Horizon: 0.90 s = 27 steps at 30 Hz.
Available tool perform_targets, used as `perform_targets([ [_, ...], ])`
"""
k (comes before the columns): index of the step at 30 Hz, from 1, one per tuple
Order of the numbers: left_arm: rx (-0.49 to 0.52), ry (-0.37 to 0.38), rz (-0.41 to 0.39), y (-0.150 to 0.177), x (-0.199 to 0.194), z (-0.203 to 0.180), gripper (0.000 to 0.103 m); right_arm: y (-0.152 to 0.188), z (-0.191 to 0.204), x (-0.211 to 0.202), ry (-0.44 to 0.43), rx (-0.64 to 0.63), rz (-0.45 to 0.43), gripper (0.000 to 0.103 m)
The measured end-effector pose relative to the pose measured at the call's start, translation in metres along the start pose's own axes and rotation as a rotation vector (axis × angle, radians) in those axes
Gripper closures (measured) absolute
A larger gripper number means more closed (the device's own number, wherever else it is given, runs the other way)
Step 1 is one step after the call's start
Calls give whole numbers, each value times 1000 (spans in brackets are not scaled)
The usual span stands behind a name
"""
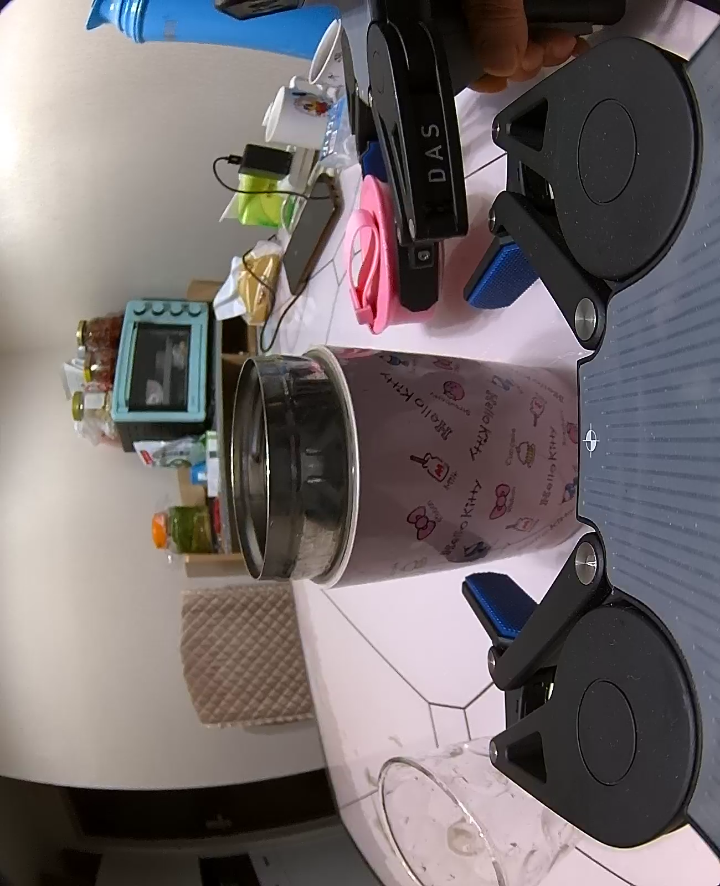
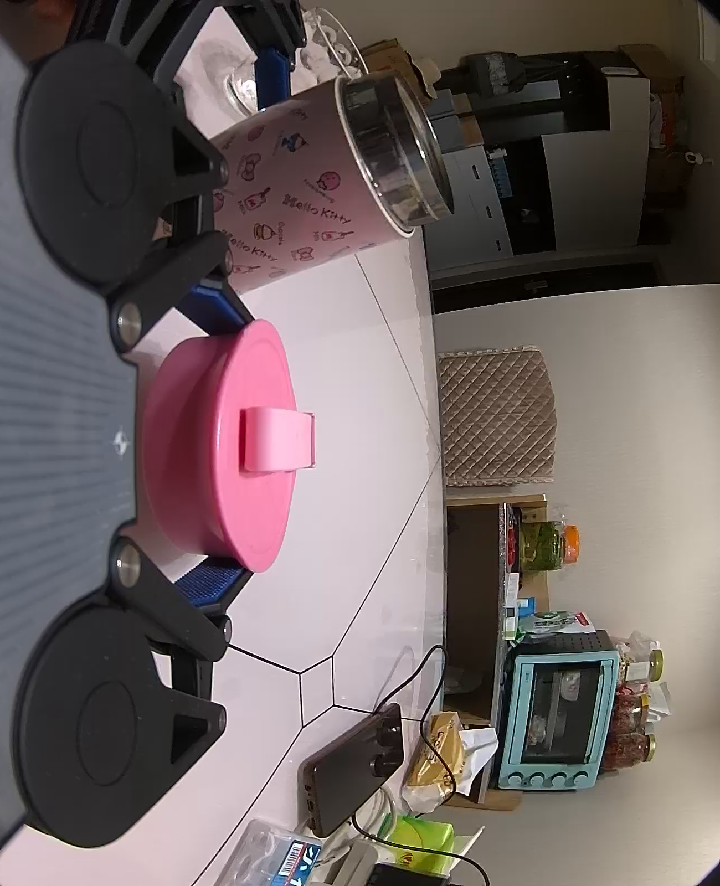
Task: Unscrew bottle cap and pour
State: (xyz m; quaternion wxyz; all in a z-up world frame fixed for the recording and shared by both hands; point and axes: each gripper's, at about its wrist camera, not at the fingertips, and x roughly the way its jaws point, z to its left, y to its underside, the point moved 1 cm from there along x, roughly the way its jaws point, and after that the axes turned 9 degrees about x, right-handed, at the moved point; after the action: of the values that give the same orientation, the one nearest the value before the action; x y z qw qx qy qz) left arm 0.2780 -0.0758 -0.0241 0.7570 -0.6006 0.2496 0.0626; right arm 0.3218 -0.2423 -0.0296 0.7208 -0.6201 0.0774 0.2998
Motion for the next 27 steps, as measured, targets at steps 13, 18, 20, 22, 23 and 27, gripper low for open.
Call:
perform_targets([
  [13,10,12,18,1,0,-1,0,0,0,2,7,-8,11,17],
  [18,9,14,19,1,0,-1,0,1,0,3,8,-14,20,17],
  [20,8,16,19,1,0,0,0,1,0,3,8,-15,24,17],
  [22,8,17,20,1,0,0,0,2,0,4,6,-17,29,17],
  [23,8,17,21,1,0,0,0,2,0,4,6,-17,31,17],
  [27,7,19,24,2,0,0,0,1,0,6,7,-20,37,17],
])
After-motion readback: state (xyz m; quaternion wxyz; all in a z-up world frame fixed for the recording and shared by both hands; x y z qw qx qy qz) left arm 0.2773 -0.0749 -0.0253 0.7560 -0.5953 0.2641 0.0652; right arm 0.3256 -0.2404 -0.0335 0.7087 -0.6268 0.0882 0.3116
